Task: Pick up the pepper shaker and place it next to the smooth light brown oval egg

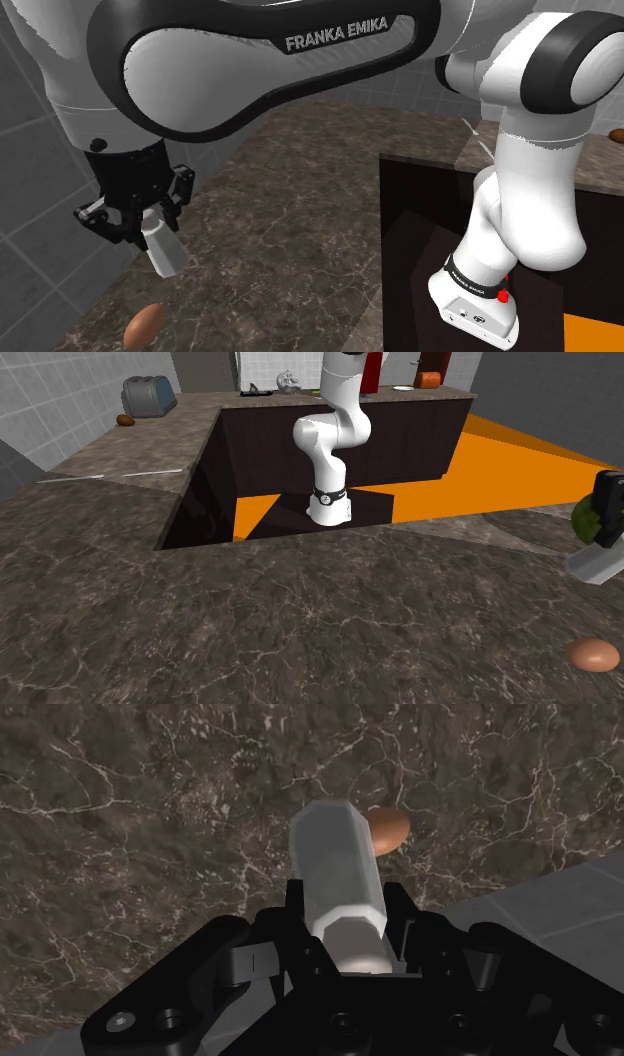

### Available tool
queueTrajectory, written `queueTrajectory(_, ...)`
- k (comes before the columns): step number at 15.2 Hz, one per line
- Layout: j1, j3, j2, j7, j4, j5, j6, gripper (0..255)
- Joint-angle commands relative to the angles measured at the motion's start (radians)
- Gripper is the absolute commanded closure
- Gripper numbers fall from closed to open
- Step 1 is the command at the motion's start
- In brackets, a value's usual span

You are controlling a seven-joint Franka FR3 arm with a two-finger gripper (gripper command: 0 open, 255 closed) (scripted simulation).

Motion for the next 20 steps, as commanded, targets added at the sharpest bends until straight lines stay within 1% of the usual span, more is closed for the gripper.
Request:
queueTrajectory(1,0.004,0.0,0.005,0.009,-0.017,-0.004,0.022,255)
queueTrajectory(10,-0.002,-0.004,0.015,0.019,-0.126,-0.012,0.139,255)
queueTrajectory(20,-0.002,-0.013,0.046,0.035,-0.217,-0.032,0.259,255)
